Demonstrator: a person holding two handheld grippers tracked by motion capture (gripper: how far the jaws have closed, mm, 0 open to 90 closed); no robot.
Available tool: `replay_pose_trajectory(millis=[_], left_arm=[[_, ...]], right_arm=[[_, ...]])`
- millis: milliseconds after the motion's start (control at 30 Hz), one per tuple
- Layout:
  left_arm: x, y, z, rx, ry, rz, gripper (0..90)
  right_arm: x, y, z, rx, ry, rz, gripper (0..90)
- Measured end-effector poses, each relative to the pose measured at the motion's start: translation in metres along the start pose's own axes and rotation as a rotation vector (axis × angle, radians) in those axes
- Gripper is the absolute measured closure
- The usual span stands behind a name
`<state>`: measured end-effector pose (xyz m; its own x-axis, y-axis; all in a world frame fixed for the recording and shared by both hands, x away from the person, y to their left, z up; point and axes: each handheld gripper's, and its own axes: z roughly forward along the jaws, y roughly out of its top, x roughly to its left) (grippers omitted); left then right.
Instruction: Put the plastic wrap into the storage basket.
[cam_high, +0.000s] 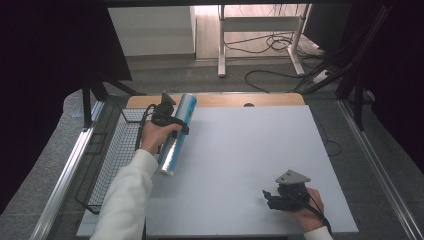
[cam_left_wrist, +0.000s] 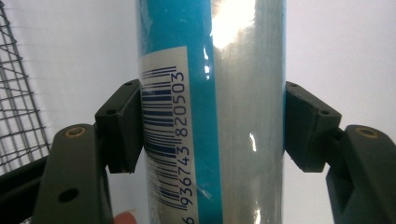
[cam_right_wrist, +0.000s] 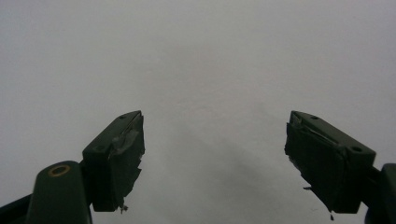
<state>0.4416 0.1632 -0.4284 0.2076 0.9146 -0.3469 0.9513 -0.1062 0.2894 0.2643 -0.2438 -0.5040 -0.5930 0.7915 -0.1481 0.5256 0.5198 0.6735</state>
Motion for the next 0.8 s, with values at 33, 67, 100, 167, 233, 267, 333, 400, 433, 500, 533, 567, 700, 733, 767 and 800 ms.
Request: replay_pose_trajectory(millis=[33, 67, 100, 167, 233, 267, 333, 400, 433, 500, 533, 567, 700, 733, 767, 800], left_arm=[[0.0, -0.001, -0.002, 0.001, -0.002, 0.006, 31.3], [0.0, -0.002, -0.005, 0.002, -0.002, 0.009, 31.3], [-0.001, -0.003, -0.008, -0.002, 0.0, 0.013, 31.3], [-0.001, -0.005, -0.014, -0.013, -0.003, 0.021, 31.3], [0.0, -0.008, -0.02, -0.023, -0.019, 0.019, 31.3], [0.001, -0.01, -0.023, -0.027, -0.025, 0.018, 31.3], [0.001, -0.014, -0.028, -0.033, -0.028, 0.017, 31.3], [0.002, -0.018, -0.033, -0.043, -0.019, 0.018, 31.3], [0.003, -0.019, -0.035, -0.045, -0.017, 0.018, 31.3], [0.006, -0.023, -0.04, -0.05, -0.024, 0.006, 31.3], [0.007, -0.024, -0.042, -0.054, -0.025, 0.004, 31.3], [0.008, -0.026, -0.045, -0.059, -0.021, 0.003, 31.3], [0.011, -0.033, -0.056, -0.069, -0.023, 0.002, 31.3], [0.012, -0.035, -0.059, -0.072, -0.028, -0.003, 31.3], [0.013, -0.036, -0.061, -0.077, -0.028, -0.008, 31.3], [0.015, -0.038, -0.063, -0.08, -0.024, -0.009, 31.3]], right_arm=[[0.0, 0.0, 0.0, 0.0, 0.0, 0.0, 20.1], [0.0, 0.0, 0.0, -0.002, 0.0, 0.0, 20.1], [0.0, 0.0, -0.001, -0.001, 0.0, -0.001, 20.1], [0.0, 0.0, -0.001, -0.002, 0.0, -0.001, 20.1], [0.0, 0.001, -0.001, -0.004, 0.001, -0.002, 20.0], [0.001, 0.001, -0.001, -0.006, 0.001, -0.001, 20.0], [0.001, 0.001, -0.002, -0.008, 0.004, -0.001, 20.0], [0.001, 0.001, -0.001, -0.007, 0.006, -0.001, 20.0], [0.001, 0.001, -0.002, -0.007, 0.007, -0.002, 19.9], [0.001, 0.002, -0.002, -0.009, 0.008, -0.005, 20.0], [0.001, 0.002, -0.002, -0.01, 0.008, -0.006, 19.9], [0.001, 0.002, -0.002, -0.01, 0.008, -0.005, 20.0], [0.002, 0.004, -0.002, -0.01, 0.007, -0.009, 19.9], [0.002, 0.004, -0.002, -0.01, 0.007, -0.011, 19.9], [0.002, 0.004, -0.001, -0.012, 0.004, -0.017, 19.9], [0.002, 0.004, -0.001, -0.012, 0.004, -0.017, 19.9]])
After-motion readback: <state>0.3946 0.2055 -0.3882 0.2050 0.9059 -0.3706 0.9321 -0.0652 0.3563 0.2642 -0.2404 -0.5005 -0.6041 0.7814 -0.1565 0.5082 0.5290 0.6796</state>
